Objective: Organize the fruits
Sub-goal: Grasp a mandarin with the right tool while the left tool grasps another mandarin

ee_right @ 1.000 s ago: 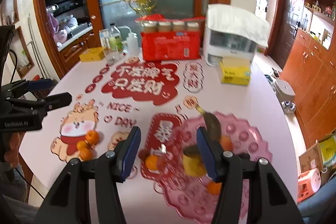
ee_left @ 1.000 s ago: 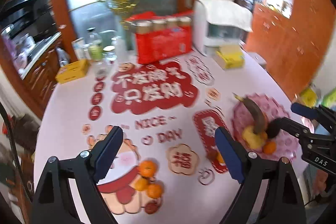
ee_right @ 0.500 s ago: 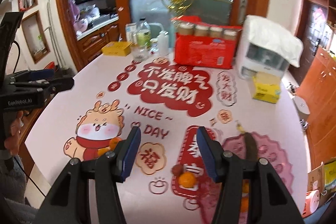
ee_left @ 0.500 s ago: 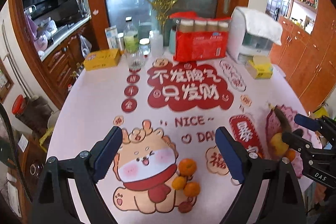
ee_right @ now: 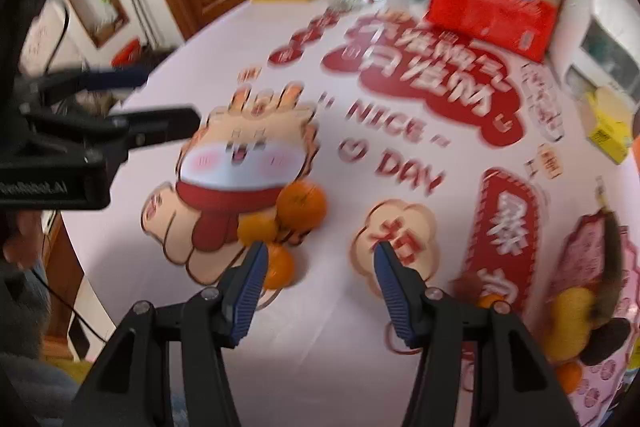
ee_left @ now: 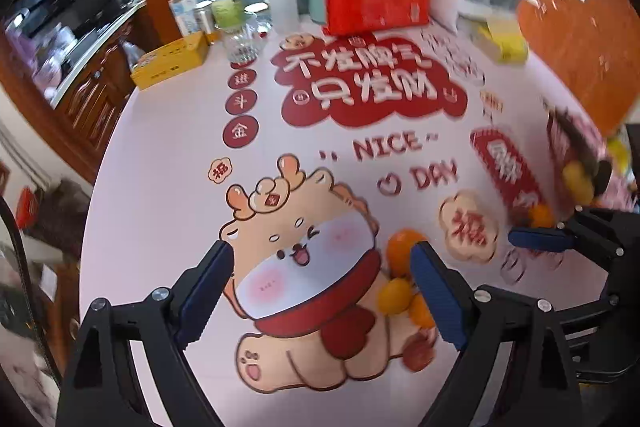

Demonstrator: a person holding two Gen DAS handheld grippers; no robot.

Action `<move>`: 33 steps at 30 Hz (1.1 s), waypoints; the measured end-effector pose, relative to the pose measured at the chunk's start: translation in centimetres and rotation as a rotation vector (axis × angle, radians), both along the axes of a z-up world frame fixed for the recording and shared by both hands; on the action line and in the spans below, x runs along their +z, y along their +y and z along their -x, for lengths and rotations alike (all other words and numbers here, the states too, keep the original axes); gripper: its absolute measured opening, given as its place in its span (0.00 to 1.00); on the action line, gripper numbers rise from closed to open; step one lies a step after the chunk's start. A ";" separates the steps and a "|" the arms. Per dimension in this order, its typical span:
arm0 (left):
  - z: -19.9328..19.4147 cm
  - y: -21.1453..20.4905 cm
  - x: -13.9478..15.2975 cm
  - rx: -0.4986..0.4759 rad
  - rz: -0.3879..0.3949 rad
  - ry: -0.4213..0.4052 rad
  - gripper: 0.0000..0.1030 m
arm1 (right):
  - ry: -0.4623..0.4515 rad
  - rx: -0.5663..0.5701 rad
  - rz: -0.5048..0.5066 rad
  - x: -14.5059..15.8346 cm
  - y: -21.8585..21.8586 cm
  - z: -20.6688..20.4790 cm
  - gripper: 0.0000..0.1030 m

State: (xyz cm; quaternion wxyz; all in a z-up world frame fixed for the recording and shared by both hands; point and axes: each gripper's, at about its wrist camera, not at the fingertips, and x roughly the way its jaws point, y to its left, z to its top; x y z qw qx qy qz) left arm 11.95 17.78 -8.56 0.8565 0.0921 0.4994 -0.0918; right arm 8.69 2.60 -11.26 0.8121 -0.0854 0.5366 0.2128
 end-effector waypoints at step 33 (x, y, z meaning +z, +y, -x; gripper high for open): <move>-3.1 -6.0 -8.7 -0.200 0.076 0.229 0.81 | 0.172 -0.247 -0.029 -6.2 -3.2 -0.9 0.38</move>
